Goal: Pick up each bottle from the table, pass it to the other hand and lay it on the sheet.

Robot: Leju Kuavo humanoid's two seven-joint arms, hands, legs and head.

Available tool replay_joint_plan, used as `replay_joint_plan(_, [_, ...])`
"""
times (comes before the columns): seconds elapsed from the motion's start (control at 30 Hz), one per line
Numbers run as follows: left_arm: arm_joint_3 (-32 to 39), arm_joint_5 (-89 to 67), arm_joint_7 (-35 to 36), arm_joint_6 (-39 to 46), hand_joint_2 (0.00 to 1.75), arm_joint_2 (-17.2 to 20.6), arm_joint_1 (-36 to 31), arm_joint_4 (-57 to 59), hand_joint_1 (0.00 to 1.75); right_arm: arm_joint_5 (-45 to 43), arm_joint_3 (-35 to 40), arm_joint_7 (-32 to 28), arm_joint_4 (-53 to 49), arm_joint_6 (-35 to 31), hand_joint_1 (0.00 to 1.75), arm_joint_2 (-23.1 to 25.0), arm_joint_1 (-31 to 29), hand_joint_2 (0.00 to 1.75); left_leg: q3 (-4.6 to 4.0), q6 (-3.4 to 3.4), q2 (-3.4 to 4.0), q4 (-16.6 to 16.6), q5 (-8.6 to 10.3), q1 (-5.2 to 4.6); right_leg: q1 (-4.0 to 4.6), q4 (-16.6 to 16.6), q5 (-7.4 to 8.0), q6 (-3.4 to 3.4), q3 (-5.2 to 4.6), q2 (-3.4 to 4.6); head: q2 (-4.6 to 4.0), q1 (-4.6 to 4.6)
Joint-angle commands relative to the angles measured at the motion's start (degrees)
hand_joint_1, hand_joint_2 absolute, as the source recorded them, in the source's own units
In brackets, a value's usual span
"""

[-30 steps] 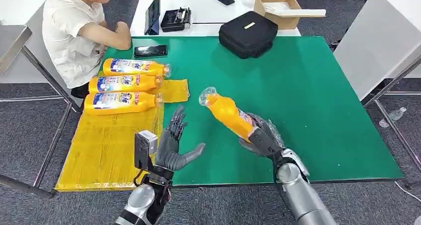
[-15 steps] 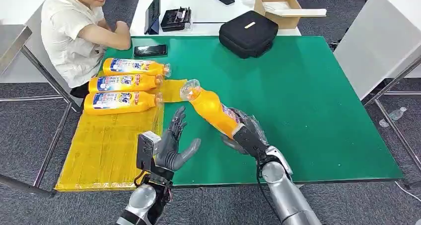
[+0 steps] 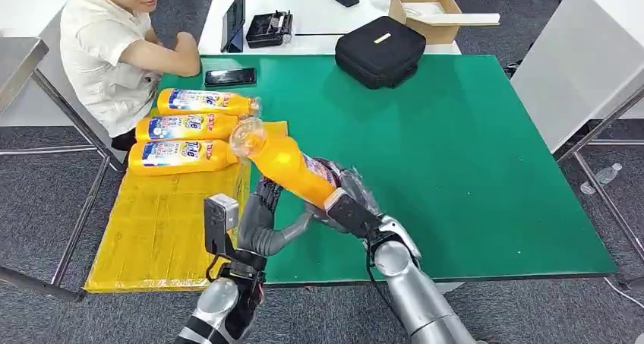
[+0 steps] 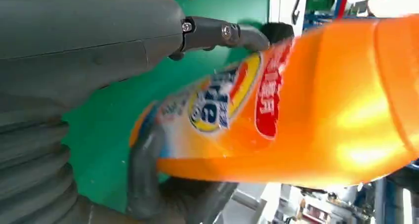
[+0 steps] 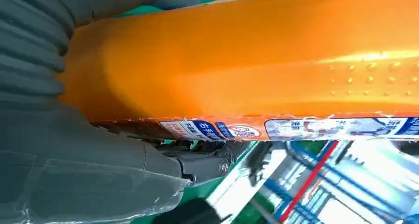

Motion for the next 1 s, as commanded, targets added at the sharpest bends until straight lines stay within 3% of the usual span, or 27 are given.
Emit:
replay_joint_plan(0.03, [-0.1,0.4,-0.02,0.0,1.75,-2.84,-3.97,5.07,0.0,0.01,3.55,-0.36,5.77,0.42,1.75,-0.9,-3.85,1.75,0.05,0.01,-0.02,0.04,-0.02,0.02,0.06,0.0,-0.03,-0.16,0.09,-0.09,0.0,0.0])
replay_joint_plan(0.77, [0.89,5.56,-2.03,-0.4,1.75,-2.84,-6.99,4.85,0.0,-2.43,6.34,-1.94,10.74,1.09,1.75,-2.87,-6.12,1.75,0.15,0.01,-0.02,0.02,-0.05,0.03,0.08,-0.01,-0.06,-0.23,0.2,-0.12,0.0,0.0])
replay_joint_plan(1.0, [3.81,10.77,-2.25,1.6,1.75,-2.84,-10.98,8.63,0.0,-2.09,8.43,-3.0,12.24,0.21,1.75,-2.35,-8.08,1.75,0.05,0.01,0.03,0.07,-0.01,0.03,0.08,0.03,0.0,-0.21,0.08,-0.06,0.0,0.02])
